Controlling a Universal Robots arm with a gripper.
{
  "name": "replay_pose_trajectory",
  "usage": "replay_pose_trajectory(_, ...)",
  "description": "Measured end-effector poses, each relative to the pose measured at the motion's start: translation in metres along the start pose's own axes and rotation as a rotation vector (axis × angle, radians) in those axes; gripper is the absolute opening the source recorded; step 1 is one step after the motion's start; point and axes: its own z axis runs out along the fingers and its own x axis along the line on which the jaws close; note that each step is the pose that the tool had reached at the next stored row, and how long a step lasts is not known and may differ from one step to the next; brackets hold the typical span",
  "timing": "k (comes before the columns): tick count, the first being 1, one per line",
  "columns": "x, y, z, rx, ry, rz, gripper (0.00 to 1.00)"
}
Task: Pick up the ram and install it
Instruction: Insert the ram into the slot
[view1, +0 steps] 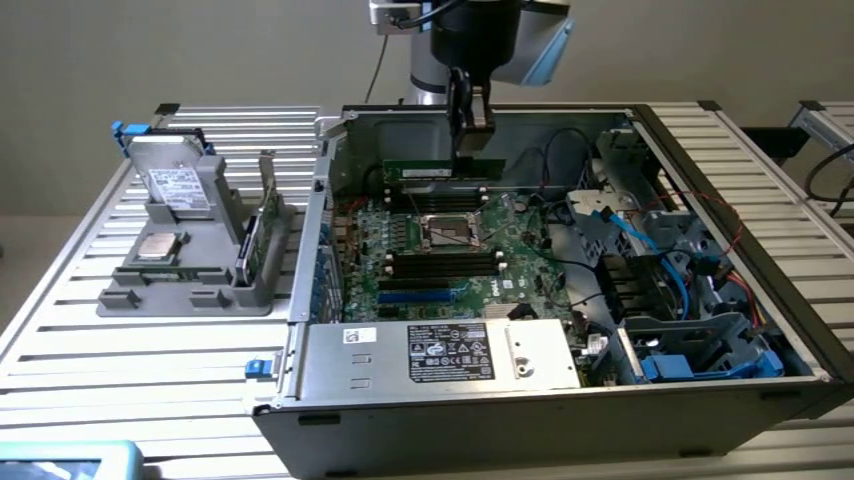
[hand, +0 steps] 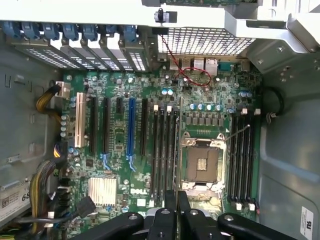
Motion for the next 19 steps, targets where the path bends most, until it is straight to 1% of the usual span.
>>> replay_pose_trajectory(1,0.0,-0.0001,0.0003,-0.0003,0.0074,0.0,0.13)
replay_pose_trajectory(2,0.0,-0.0004,0.0006,-0.0004,0.0126,0.0,0.13)
replay_pose_trajectory(3,0.0001,-0.0006,0.0008,-0.0004,0.0155,0.0,0.13)
replay_pose_trajectory(4,0.0001,-0.0006,0.0009,-0.0005,0.0166,0.0,0.13)
replay_pose_trajectory(10,0.0002,-0.0005,0.0011,-0.0005,0.0169,0.0,0.13)
replay_pose_trajectory(19,0.0043,-0.0005,0.0029,-0.0005,0.0168,0.0,0.13)
